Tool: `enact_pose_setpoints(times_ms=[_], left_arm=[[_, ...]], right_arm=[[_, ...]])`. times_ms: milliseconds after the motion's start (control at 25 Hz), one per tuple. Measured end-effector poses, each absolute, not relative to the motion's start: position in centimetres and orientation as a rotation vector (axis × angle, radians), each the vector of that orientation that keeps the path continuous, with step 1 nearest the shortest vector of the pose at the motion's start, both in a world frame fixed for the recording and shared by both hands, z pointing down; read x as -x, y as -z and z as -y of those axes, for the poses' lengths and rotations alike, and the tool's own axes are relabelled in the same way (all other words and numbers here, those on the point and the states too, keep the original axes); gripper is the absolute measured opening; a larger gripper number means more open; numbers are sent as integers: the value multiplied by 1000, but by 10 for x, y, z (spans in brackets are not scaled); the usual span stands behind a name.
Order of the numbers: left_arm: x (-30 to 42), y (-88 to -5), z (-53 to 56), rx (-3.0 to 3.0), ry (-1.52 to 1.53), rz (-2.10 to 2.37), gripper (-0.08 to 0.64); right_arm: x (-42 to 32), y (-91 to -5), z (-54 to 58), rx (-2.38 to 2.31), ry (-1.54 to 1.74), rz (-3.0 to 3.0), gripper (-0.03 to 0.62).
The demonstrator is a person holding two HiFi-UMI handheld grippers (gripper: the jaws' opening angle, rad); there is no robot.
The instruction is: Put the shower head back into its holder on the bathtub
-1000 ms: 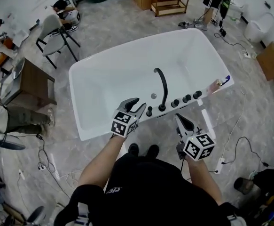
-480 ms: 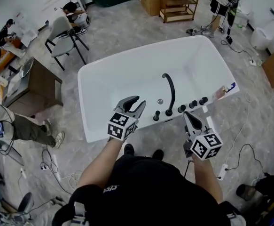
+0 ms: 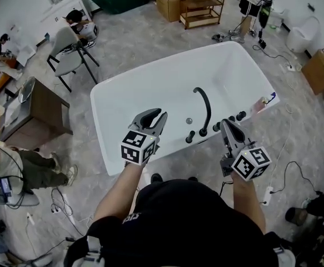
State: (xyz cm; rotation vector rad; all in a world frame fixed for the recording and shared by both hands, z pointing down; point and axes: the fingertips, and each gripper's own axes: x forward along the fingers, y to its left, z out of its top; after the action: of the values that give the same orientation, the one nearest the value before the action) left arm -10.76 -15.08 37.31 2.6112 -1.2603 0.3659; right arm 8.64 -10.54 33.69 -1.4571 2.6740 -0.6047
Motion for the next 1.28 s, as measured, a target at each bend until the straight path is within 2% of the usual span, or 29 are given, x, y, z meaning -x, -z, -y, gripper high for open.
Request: enact_pose_setpoints(times_ms=[560,1280], left_arm=[[149,-344,158,-2618,-277,1330,67],[148,-340,157,-2634,-281,1322,51]], right_arm=[[-68,-285,98,1503,359,-2695,12],[-61,-295,97,1510,356,-2713,11]])
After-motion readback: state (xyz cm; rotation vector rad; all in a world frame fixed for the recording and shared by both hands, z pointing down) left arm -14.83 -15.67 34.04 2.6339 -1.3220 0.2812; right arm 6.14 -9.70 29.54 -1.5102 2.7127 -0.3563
